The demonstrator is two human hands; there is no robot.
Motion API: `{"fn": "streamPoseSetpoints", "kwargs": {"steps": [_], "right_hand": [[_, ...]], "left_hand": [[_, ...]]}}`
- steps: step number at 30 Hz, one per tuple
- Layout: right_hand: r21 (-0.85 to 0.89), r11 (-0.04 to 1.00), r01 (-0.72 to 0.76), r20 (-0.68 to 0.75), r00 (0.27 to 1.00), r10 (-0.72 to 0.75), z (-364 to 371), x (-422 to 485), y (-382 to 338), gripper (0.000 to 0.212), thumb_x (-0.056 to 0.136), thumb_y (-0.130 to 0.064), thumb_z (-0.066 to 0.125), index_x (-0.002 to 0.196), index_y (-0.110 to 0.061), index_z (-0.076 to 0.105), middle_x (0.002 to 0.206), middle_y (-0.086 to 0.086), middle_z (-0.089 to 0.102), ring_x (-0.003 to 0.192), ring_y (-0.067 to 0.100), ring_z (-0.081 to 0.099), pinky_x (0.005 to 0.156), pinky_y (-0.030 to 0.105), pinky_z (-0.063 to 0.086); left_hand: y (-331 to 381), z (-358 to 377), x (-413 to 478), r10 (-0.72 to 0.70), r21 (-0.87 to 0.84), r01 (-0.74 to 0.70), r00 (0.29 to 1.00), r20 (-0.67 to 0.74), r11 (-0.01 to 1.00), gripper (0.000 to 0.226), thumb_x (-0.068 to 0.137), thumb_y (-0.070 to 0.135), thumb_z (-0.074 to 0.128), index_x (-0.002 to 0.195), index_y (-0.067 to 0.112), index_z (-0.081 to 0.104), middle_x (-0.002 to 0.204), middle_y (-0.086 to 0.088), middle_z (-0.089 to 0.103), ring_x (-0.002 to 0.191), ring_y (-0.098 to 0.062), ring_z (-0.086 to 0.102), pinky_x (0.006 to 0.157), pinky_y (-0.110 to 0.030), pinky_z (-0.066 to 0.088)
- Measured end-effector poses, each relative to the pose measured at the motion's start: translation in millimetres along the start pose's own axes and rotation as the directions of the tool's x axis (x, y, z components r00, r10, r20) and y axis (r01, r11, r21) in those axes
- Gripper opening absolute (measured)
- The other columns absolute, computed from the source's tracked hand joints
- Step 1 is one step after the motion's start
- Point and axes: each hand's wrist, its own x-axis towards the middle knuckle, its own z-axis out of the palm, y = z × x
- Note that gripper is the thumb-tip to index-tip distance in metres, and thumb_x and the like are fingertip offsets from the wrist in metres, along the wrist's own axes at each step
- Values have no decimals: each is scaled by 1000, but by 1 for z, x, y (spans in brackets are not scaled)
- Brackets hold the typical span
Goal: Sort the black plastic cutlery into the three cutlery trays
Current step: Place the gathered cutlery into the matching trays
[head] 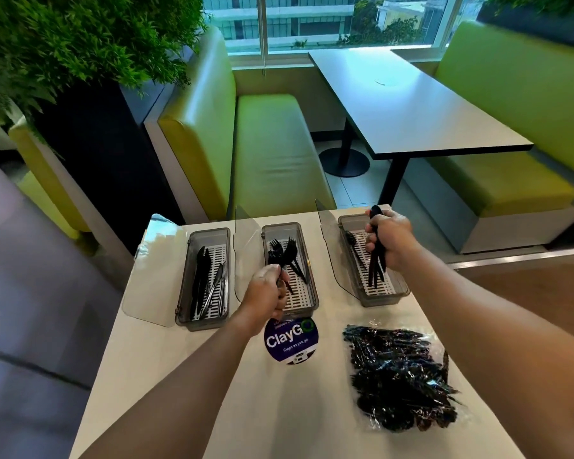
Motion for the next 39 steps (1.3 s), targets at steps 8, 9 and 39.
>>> {"fn": "streamPoseSetpoints", "kwargs": {"steps": [8, 9, 39], "right_hand": [[-326, 941, -93, -4, 995, 97, -16, 62, 35, 13, 98, -1, 50, 91, -11, 56, 66, 6, 52, 49, 15, 45, 39, 25, 39], [-376, 922, -97, -6, 995, 102, -17, 70, 40, 17, 95, 3, 49, 87, -10, 55, 64, 8, 51, 48, 17, 45, 39, 25, 39], [-460, 881, 108, 84, 993, -78, -43, -33, 34, 14, 96, -1, 59, 100, -9, 69, 99, 13, 73, 83, 26, 71, 68, 36, 57]], "left_hand": [[-13, 17, 81, -6, 320, 94, 964, -266, 943, 35, 104, 26, 37, 133, 11, 51, 126, -18, 63, 95, -30, 64, 66, -28, 47], [-16, 18, 90, -16, 335, 115, 959, -284, 935, 32, 103, 21, 39, 129, 10, 53, 126, -18, 64, 97, -31, 64, 68, -29, 49], [14, 42, 22, 204, 547, -164, 979, -14, 821, 8, 100, 18, 58, 103, 13, 63, 99, -10, 70, 86, -23, 72, 68, -30, 61]]}}
